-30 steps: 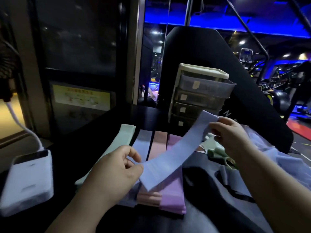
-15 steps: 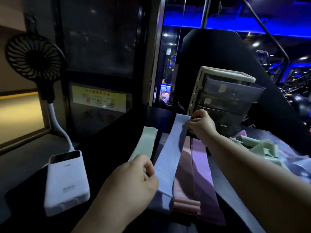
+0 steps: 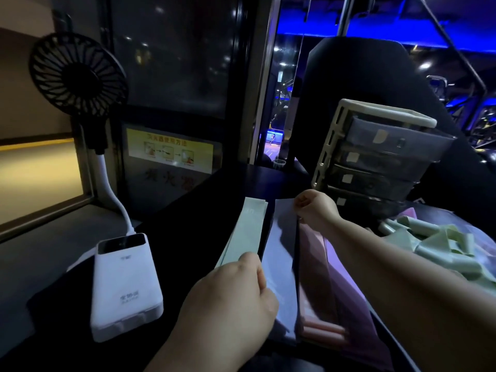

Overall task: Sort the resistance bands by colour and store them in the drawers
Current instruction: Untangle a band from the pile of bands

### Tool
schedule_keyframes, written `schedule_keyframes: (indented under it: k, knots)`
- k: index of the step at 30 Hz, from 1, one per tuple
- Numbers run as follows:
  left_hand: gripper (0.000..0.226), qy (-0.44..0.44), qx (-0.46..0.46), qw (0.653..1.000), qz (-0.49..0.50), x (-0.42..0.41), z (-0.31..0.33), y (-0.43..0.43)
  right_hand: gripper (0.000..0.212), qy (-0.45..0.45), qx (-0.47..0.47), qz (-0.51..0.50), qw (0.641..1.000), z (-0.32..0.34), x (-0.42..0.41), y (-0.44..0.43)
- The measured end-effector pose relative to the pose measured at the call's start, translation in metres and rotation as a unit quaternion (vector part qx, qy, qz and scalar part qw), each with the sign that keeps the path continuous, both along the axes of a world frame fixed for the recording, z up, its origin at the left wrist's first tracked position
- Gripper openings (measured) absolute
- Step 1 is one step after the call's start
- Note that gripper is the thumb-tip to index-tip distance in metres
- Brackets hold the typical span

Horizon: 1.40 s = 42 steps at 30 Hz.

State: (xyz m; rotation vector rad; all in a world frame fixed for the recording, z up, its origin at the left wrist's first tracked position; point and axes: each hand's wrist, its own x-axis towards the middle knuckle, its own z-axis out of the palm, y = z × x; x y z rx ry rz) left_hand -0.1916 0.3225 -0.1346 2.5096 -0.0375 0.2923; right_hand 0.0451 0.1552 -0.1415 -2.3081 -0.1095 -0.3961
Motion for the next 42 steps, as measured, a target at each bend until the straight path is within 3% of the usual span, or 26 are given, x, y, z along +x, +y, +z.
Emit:
schedule_keyframes:
  k: [18, 42]
  knots:
    - [0.014, 0.005, 0.094, 0.996, 0.003, 0.0, -0.002, -0.003, 0.014, -0.023, -0.149, 0.004, 0.989, -0.017, 0.002, 0.003]
    - [0.018, -0.012, 0.079, 0.996, 0.046, 0.003, 0.007, -0.011, 0.005, -0.048, -0.134, 0.007, 0.99, -0.006, -0.023, -0.012]
